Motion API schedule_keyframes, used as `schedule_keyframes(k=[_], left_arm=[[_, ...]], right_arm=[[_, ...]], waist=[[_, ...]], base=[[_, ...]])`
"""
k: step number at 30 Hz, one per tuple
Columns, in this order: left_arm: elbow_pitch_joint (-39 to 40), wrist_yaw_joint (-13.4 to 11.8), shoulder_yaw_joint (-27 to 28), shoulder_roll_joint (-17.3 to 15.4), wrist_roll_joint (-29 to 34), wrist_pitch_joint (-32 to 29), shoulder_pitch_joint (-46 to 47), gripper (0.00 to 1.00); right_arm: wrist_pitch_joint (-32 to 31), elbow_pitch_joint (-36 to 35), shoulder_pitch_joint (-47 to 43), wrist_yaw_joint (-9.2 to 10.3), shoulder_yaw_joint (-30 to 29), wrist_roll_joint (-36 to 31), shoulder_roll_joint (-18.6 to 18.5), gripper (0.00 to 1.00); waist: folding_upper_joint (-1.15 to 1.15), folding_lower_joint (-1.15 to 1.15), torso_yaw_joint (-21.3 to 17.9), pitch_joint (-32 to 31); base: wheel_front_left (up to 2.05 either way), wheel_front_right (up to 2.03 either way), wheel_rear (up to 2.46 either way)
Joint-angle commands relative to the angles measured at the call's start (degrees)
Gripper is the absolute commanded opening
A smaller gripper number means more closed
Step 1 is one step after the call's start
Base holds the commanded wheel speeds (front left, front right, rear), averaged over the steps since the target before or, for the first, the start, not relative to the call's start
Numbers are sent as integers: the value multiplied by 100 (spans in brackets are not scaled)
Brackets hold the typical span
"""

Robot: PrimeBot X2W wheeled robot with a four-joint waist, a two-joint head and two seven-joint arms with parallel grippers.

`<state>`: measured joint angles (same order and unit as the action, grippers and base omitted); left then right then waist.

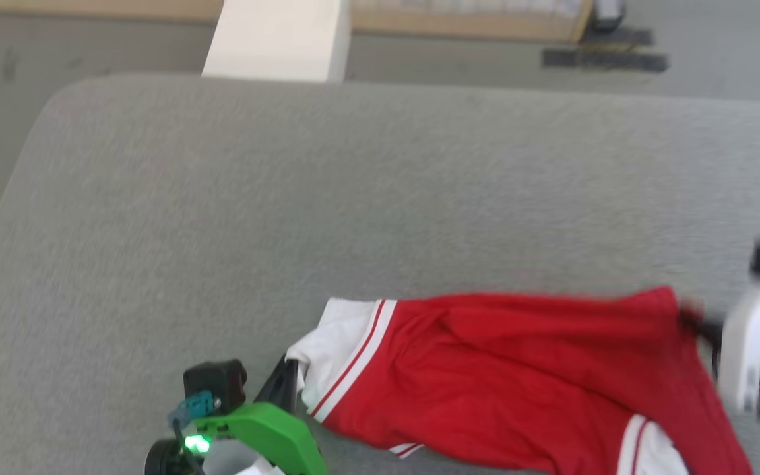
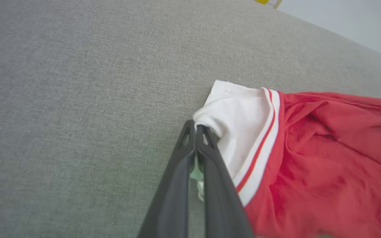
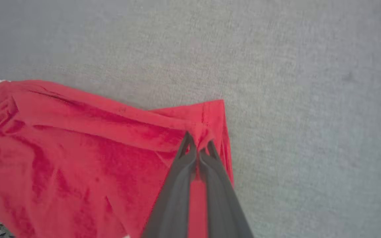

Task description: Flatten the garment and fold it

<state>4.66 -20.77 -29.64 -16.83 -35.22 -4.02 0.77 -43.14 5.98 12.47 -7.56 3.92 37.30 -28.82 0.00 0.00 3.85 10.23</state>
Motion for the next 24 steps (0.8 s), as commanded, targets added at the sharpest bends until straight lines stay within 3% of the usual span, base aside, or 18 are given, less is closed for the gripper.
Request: schedule_keyframes(k=[1,8,14,18,22,23,24], left_arm=[[46,-24,28,-45,-105,-9,-90,0],[132,55,193,41,-423,182,-379,0],[131,401,513,181,-908,446,-340,0],[42,724,748,61,-1095,374,278,0],[-272,1060,884,-97,-1051,212,1467,0],[-419,1124,925,-54,-1101,146,1844,0],[-909,1205,1033,-4,-1058,43,2939,0]], right_arm=[[-92,-165,-433,8,-172,65,162,0],[-597,-936,-2166,8,-929,230,1055,0],[-954,-1316,-2267,8,-1051,347,1391,0],[-1232,-1345,-1504,8,-991,473,1255,0],[-1381,-1066,-175,8,-1077,588,1023,0],[-1405,-933,226,8,-1072,552,908,0],[-1454,-521,1275,8,-1110,478,797,0]], waist=[[0,0,-534,-569],[0,0,-685,-724],[0,0,-699,-731],[0,0,-644,-597],[0,0,-548,-333],[0,0,-516,-248],[0,0,-463,-22]], base=[[0,0,0],[0,0,0],[0,0,0],[0,0,0],[0,0,0],[0,0,0],[0,0,0]])
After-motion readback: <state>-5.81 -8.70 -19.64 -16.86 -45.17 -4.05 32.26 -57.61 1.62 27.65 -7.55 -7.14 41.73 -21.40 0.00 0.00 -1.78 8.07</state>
